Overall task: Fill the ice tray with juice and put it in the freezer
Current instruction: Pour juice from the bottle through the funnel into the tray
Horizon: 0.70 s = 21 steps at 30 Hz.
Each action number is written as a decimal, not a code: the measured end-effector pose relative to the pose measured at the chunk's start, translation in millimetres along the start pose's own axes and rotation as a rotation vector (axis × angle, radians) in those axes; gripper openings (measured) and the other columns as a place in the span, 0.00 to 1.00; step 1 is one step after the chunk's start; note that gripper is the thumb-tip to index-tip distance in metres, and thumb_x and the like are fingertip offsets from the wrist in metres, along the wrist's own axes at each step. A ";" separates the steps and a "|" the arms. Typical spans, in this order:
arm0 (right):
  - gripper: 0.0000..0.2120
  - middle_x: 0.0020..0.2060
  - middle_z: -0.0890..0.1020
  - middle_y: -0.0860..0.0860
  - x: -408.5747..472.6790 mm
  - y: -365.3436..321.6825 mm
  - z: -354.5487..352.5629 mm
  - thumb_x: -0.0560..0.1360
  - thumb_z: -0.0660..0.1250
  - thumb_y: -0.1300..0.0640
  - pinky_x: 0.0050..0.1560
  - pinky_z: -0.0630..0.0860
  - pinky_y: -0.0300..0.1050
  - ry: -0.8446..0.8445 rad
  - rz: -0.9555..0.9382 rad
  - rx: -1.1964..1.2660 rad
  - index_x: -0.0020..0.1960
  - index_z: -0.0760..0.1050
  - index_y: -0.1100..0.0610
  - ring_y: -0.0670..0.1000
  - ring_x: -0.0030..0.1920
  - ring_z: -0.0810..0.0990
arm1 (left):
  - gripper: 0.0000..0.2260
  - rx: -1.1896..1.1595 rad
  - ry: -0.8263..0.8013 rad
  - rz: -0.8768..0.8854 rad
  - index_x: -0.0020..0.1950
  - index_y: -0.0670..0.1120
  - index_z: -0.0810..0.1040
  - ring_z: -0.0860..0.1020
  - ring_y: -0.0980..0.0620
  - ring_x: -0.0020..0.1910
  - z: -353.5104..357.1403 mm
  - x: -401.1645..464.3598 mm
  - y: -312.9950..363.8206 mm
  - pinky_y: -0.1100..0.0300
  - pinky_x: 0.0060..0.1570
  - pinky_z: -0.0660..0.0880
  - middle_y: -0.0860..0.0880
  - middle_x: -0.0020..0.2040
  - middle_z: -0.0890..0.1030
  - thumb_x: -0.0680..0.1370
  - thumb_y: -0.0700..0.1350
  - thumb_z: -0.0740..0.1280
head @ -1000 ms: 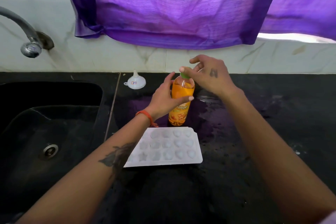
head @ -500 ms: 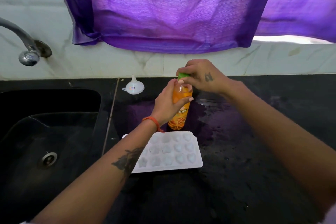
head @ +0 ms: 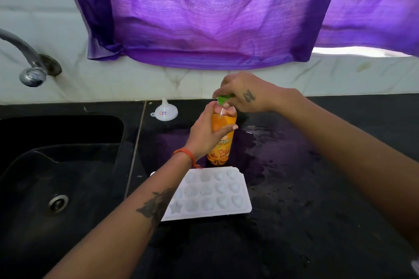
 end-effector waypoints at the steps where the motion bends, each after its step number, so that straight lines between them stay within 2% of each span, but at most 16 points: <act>1: 0.19 0.58 0.78 0.57 -2.1 1.6 0.4 0.78 0.62 0.54 0.55 0.71 0.44 0.025 0.014 0.033 0.68 0.71 0.56 0.56 0.57 0.76 | 0.32 -0.002 -0.003 0.005 0.69 0.52 0.61 0.75 0.51 0.57 0.1 -0.4 0.4 0.55 0.53 0.75 0.50 0.64 0.74 0.70 0.58 0.70; 3: 0.24 0.55 0.80 0.58 -2.3 6.4 1.7 0.78 0.60 0.45 0.55 0.73 0.46 0.039 0.117 0.053 0.67 0.71 0.59 0.57 0.54 0.78 | 0.31 0.004 -0.005 0.023 0.68 0.53 0.61 0.75 0.52 0.58 1.0 -2.1 2.4 0.56 0.53 0.75 0.51 0.64 0.74 0.70 0.58 0.70; 4: 0.24 0.52 0.81 0.59 -1.3 6.7 3.2 0.78 0.59 0.43 0.52 0.74 0.46 0.039 0.144 0.016 0.63 0.73 0.61 0.56 0.50 0.78 | 0.31 0.006 0.000 0.030 0.68 0.53 0.61 0.75 0.52 0.58 1.5 -2.7 3.0 0.57 0.52 0.74 0.51 0.64 0.74 0.70 0.58 0.70; 6: 0.20 0.48 0.80 0.58 -0.4 0.9 5.9 0.79 0.57 0.46 0.45 0.72 0.44 0.055 0.084 -0.087 0.56 0.76 0.62 0.53 0.44 0.76 | 0.31 -0.001 0.003 0.030 0.68 0.54 0.61 0.75 0.52 0.58 2.3 -3.8 2.6 0.56 0.53 0.74 0.51 0.64 0.74 0.70 0.58 0.70; 9: 0.14 0.52 0.79 0.57 -2.1 -2.0 5.7 0.79 0.60 0.54 0.48 0.73 0.44 0.041 -0.022 -0.107 0.60 0.76 0.59 0.54 0.50 0.77 | 0.31 0.003 -0.017 0.021 0.69 0.52 0.60 0.76 0.50 0.59 1.0 -3.3 2.8 0.53 0.54 0.76 0.49 0.65 0.73 0.71 0.57 0.70; 11: 0.15 0.57 0.78 0.56 -4.7 0.7 0.1 0.77 0.63 0.58 0.54 0.74 0.46 0.013 -0.059 -0.033 0.64 0.74 0.56 0.54 0.55 0.77 | 0.32 0.011 -0.027 0.011 0.70 0.50 0.60 0.75 0.49 0.59 0.1 -2.4 3.2 0.51 0.55 0.76 0.48 0.65 0.73 0.71 0.57 0.70; 12: 0.17 0.59 0.78 0.55 -5.5 1.9 -2.8 0.77 0.65 0.57 0.54 0.73 0.45 0.002 -0.052 0.039 0.65 0.74 0.55 0.54 0.57 0.76 | 0.33 0.011 -0.028 0.012 0.70 0.51 0.59 0.75 0.48 0.59 0.0 -2.3 3.8 0.50 0.56 0.76 0.48 0.65 0.73 0.71 0.57 0.70; 14: 0.22 0.61 0.77 0.55 -4.1 6.2 -6.0 0.76 0.66 0.49 0.54 0.73 0.44 -0.002 0.045 0.145 0.67 0.71 0.54 0.54 0.57 0.77 | 0.32 0.009 -0.028 0.016 0.70 0.51 0.59 0.75 0.48 0.59 0.1 -2.9 4.9 0.49 0.56 0.76 0.48 0.65 0.73 0.71 0.56 0.70; 16: 0.25 0.57 0.80 0.57 0.2 7.8 -4.0 0.76 0.63 0.43 0.52 0.74 0.46 -0.023 0.157 0.083 0.65 0.73 0.59 0.55 0.53 0.78 | 0.32 0.007 -0.028 0.019 0.70 0.52 0.59 0.75 0.49 0.60 0.6 -3.5 4.8 0.48 0.57 0.76 0.49 0.65 0.73 0.71 0.57 0.70; 18: 0.19 0.51 0.81 0.58 2.4 2.3 -1.5 0.78 0.61 0.47 0.46 0.73 0.43 -0.018 0.139 0.017 0.59 0.77 0.61 0.54 0.47 0.78 | 0.32 0.009 -0.028 0.020 0.70 0.52 0.59 0.75 0.48 0.60 1.7 -3.6 4.8 0.48 0.57 0.76 0.49 0.66 0.73 0.71 0.56 0.70; 21: 0.14 0.53 0.81 0.58 3.9 -1.6 -3.6 0.78 0.63 0.56 0.46 0.69 0.40 -0.028 0.057 -0.023 0.60 0.77 0.60 0.55 0.50 0.78 | 0.32 0.018 -0.021 0.021 0.69 0.51 0.60 0.75 0.48 0.59 1.8 -2.3 4.4 0.48 0.57 0.75 0.48 0.65 0.73 0.71 0.56 0.71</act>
Point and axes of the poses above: each hand's wrist, its own x-axis towards the middle knuckle, its own z-axis out of the palm, y = z × x, the point moved 2 cm from there along x, towards the middle knuckle
